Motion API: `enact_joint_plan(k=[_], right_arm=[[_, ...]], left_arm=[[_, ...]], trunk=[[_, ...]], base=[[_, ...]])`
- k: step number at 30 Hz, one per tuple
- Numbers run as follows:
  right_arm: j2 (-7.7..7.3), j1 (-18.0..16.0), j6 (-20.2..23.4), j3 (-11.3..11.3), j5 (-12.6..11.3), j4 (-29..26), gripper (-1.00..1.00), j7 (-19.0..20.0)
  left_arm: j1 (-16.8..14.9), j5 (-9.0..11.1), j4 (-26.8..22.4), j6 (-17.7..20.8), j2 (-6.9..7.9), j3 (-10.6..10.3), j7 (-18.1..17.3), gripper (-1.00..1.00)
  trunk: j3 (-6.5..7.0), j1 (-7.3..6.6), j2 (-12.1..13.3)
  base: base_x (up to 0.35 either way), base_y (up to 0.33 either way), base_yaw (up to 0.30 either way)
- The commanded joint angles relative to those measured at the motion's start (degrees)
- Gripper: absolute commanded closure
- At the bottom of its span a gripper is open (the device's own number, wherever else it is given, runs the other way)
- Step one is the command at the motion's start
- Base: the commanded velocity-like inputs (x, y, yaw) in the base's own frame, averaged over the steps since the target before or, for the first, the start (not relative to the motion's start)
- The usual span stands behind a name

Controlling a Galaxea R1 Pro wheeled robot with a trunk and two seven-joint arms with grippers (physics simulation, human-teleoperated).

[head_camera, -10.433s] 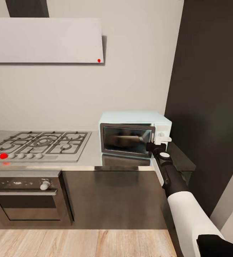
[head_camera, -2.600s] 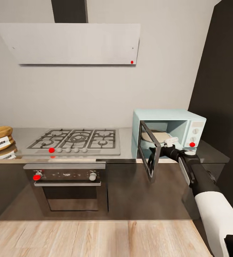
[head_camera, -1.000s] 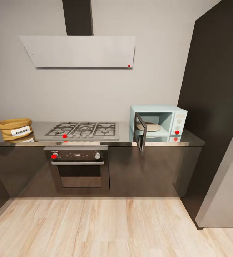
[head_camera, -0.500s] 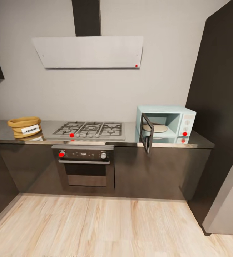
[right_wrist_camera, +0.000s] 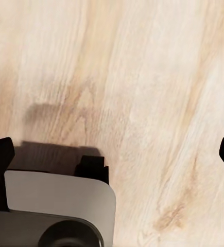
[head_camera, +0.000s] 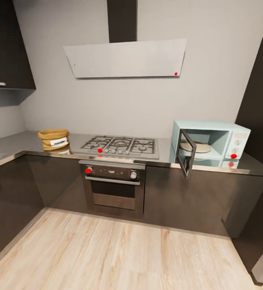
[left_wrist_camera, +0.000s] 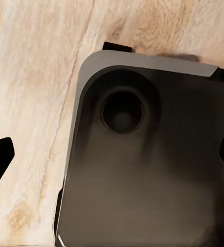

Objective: In the kitchen, take the popcorn bag from the countertop, put it into the microwave, and heat it until the popcorn is cooked so the cooked popcorn ends up inside the bag.

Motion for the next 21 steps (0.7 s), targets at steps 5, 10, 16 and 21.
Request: enact_joint_plan(k=[5, 10, 16, 21], right_arm=[[0.04, -0.1, -0.4, -0.5, 0.6, 0.2, -1.0, 0.1], [0.3, -0.1, -0.4, -0.5, 0.6, 0.2, -1.0, 0.1], [0.94, 0.1, -0.5, -0.5, 0.6, 0.2, -1.0, -1.0], [1.53, 0.7, -0.6, -0.5, 0.6, 0.1, -1.0, -2.8]], left_arm=[[0.0, 6.4, 0.0, -0.1, 0.36, 0.0, 0.1, -1.0], [0.0, 9.5, 0.3, -0.1, 0.45, -0.1, 0.1, -1.0], [0.0, 9.6, 0.3, -0.1, 0.28, -0.1, 0.2, -1.0], [0.0, 9.6, 0.3, -0.1, 0.25, -0.1, 0.2, -1.0]], trunk=[[-0.05, 0.0, 0.0], [-0.05, 0.0, 0.0], [-0.05, 0.0, 0.0], [-0.05, 0.0, 0.0]], base=[[0.0, 0.0, 0.299], [0.0, 0.0, 0.3], [0.0, 0.0, 0.3], [0.0, 0.0, 0.3]])
